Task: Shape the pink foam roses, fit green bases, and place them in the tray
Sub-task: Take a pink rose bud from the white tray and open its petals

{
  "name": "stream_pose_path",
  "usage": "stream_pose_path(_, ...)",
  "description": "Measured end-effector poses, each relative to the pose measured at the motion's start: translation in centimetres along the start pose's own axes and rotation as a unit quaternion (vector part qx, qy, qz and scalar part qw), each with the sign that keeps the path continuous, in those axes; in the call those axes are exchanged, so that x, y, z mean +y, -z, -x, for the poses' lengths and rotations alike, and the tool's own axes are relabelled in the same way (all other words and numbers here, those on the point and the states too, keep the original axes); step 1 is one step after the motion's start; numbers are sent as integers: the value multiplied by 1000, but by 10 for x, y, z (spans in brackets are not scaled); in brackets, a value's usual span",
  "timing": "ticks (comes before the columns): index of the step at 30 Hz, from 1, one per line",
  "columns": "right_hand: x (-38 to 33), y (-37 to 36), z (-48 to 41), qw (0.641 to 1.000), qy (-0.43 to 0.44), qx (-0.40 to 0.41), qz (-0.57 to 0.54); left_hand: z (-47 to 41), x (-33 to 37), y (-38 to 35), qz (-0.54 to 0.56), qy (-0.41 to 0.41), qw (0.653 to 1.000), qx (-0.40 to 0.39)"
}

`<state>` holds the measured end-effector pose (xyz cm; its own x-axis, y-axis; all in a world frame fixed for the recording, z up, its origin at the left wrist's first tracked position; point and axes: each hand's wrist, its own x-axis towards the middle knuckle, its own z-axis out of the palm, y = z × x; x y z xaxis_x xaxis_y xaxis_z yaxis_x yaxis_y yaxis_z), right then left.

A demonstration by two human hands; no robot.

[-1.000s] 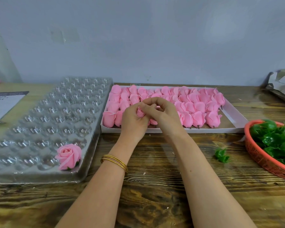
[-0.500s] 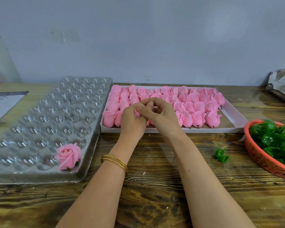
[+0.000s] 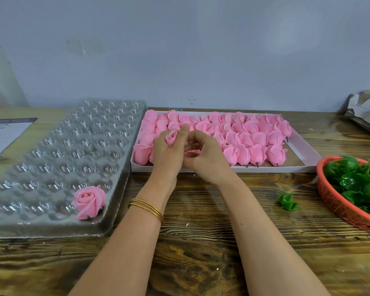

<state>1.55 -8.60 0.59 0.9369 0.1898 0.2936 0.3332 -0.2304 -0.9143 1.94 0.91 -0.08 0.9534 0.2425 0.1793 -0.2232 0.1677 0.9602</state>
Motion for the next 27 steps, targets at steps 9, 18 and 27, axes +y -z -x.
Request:
stream_pose_path(9, 0, 1, 0, 1000, 14, 9, 2, 0, -1, 3, 3, 11, 999, -47)
stream_pose_path(18, -3, 3, 2, 998, -9, -58, -6, -3, -3, 5, -3, 17, 998, -60)
stream_pose_path(27, -5, 1, 2, 999, -27, -11, -24, -6, -8, 4, 58, 35, 997, -41)
